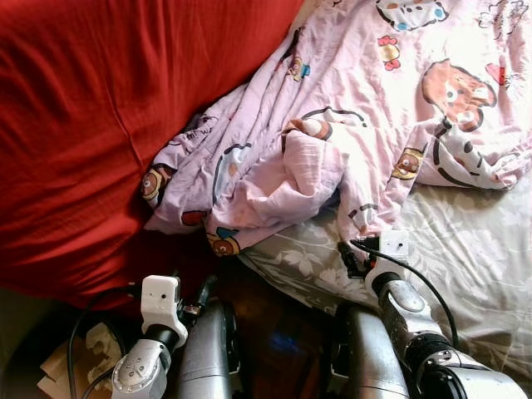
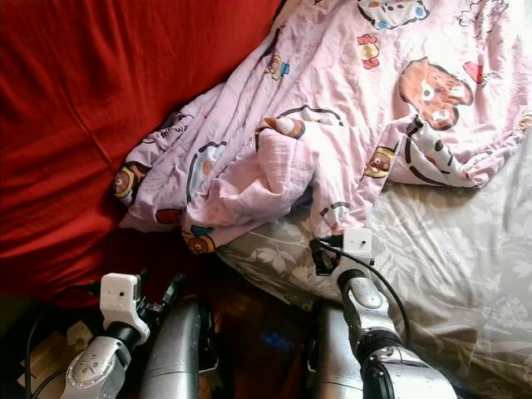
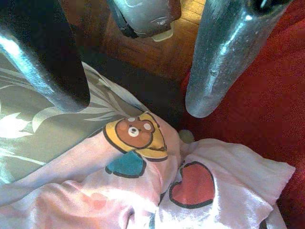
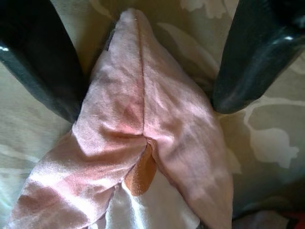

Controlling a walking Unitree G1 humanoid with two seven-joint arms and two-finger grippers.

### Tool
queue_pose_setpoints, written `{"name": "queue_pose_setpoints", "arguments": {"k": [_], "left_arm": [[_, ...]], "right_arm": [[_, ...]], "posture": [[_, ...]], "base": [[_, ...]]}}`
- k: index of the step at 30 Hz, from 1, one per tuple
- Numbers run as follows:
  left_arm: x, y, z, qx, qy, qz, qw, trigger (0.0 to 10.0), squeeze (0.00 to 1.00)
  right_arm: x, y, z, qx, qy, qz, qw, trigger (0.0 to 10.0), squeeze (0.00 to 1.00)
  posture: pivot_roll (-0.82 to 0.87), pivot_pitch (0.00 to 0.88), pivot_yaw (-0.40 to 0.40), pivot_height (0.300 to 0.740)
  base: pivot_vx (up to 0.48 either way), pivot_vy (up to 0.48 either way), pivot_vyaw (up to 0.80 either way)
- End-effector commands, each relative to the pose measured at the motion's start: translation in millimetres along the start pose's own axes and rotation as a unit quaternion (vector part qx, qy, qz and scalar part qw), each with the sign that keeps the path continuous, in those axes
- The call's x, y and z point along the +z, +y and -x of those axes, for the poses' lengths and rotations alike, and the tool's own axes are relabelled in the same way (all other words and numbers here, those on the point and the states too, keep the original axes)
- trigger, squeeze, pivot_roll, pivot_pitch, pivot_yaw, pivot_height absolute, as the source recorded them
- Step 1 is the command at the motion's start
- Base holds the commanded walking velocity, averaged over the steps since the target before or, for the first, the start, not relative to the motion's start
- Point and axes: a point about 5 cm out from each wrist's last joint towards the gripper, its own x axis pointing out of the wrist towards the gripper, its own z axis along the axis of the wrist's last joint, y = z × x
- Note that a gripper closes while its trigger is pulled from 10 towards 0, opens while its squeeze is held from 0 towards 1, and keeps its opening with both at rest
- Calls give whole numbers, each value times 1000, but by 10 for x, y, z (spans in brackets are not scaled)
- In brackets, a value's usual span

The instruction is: Clean up the room

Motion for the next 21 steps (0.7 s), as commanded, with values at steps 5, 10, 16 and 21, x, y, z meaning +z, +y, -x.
{"name": "queue_pose_setpoints", "arguments": {"k": [5, 10, 16, 21], "left_arm": [[-105, 6, 68, 6, 26, 4, 1000, 10000, 0], [-112, -5, 64, 6, 27, 7, 1000, 10000, 0], [-128, -3, 50, 10, 29, 9, 999, 10000, 0], [-123, 15, 15, 10, 28, 5, 1000, 10000, 0]], "right_arm": [[-222, 30, 65, 9, 44, 14, 999, 0, 0], [-240, 31, 72, 10, 47, 14, 999, 0, 0], [-323, 88, 92, 18, 63, 24, 998, 0, 0], [-314, 138, 82, 24, 59, 18, 998, 0, 0]], "posture": [[201, 377, 62, 596], [201, 377, 58, 596], [204, 367, 54, 596], [202, 353, 54, 596]], "base": [[0, 0, 0], [0, 0, 0], [0, 0, 0], [0, 0, 0]]}}
